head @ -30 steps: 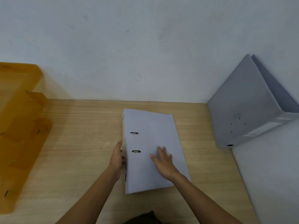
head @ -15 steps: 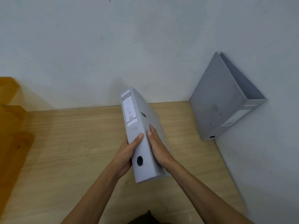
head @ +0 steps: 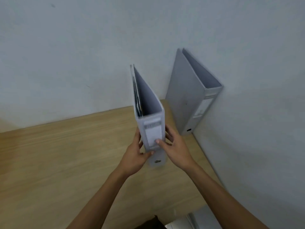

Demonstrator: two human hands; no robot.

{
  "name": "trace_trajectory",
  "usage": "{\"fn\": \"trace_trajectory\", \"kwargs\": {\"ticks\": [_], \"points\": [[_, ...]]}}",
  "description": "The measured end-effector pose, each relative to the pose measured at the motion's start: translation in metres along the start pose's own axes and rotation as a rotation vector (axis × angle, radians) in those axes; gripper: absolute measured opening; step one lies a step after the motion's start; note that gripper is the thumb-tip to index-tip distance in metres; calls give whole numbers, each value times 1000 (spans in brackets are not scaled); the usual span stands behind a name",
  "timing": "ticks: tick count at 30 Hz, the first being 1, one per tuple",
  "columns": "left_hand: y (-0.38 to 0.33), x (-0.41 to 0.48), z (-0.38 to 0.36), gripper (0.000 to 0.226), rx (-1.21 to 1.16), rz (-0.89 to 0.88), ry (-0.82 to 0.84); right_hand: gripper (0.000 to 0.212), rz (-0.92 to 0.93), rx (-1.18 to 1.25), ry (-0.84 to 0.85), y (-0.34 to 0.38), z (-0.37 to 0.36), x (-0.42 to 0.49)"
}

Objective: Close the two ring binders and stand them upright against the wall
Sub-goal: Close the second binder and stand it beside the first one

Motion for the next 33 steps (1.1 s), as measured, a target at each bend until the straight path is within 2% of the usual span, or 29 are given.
{"fn": "trace_trajectory", "kwargs": {"ticks": [6, 12, 16, 20, 24, 30, 33], "points": [[0, 16, -50, 105, 100, -31, 62, 62, -61, -16, -103, -35, 48, -18], [-18, 45, -89, 92, 112, -88, 21, 63, -30, -47, -136, -46, 89, -7], [-31, 52, -112, 89, 146, -141, -6, 60, -73, -36, -143, -56, 115, 5], [-36, 61, -124, 97, 177, -149, -21, 53, -118, -85, -156, -63, 131, 18], [-41, 75, -125, 98, 200, -129, -43, 38, -135, -111, -266, -67, 147, 22], [-38, 92, -119, 95, 206, -81, -37, 43, -265, 3, -328, -87, 149, 35], [-35, 104, -117, 93, 224, -67, -39, 35, -280, 48, -320, -95, 144, 47]]}}
Point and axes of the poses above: each hand's wrist, its own x-axis towards the middle knuckle, its own z-axis out of the back of the hand, y = z × x, the point moved 9 cm from there along x, towards the middle knuckle, and after that the axes turned 3 degrees about -y, right-handed, at the moved point
